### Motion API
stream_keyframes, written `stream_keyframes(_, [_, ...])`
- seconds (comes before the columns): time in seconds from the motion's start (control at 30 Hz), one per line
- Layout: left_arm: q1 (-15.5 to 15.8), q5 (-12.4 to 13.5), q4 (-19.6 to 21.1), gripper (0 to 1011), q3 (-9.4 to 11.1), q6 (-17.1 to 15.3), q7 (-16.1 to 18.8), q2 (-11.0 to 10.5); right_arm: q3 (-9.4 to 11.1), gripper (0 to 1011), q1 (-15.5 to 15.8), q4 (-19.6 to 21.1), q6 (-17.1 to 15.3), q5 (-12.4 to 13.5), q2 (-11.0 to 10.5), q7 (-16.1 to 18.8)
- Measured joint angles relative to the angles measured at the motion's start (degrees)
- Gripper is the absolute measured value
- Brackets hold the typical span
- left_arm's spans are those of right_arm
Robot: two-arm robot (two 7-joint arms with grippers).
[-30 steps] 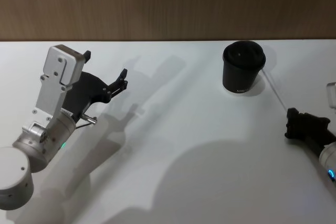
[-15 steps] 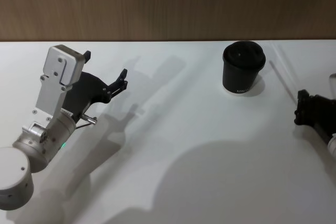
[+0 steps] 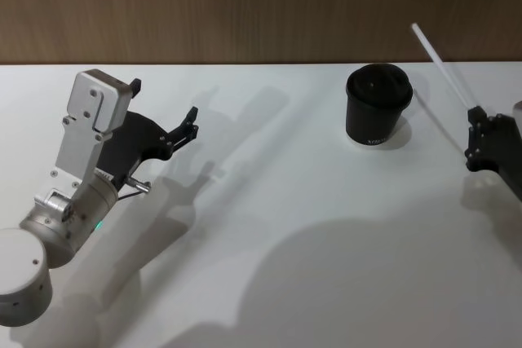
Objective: Pick up the straw with one hand, pass it to the other hand, and insert it into the cup.
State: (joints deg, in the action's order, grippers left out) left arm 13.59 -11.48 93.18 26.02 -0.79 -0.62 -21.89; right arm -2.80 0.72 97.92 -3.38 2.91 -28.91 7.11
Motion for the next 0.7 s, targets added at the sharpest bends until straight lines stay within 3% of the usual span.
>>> stream_keyframes(0.7, [0.00, 0.00, 0.00, 1003, 0.00, 0.00, 0.00, 0.00, -1.65, 2, 1.38, 7.10, 5.58, -3.51, -3.45, 4.58])
